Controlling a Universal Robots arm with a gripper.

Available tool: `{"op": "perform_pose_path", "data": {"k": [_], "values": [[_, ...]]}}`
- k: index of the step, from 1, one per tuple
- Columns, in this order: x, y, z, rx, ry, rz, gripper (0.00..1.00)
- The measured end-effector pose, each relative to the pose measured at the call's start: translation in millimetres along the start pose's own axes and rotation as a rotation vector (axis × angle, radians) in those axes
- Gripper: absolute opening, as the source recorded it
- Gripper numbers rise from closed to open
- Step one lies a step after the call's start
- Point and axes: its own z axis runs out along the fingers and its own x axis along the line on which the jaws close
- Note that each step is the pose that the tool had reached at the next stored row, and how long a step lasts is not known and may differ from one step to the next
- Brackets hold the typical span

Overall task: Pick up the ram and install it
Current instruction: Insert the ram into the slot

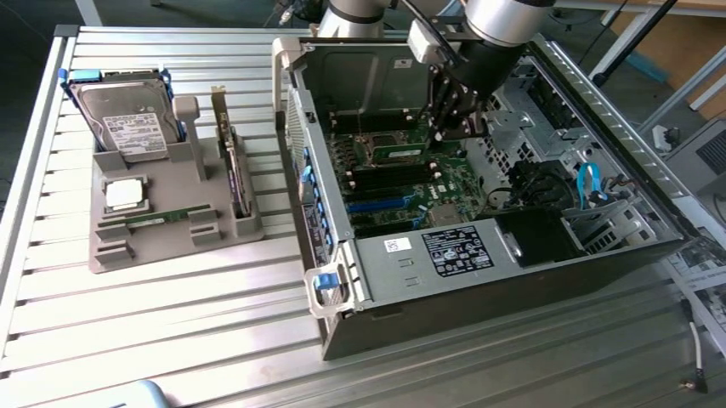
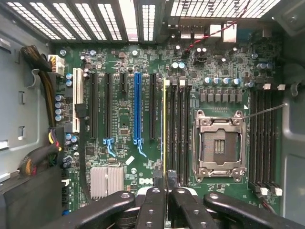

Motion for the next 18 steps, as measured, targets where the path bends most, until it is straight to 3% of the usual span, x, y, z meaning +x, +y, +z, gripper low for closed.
{"op": "perform_pose_path", "data": {"k": [18], "values": [[0.7, -1.0, 32.7, 0.0000, 0.0001, 0.002, 0.12]]}}
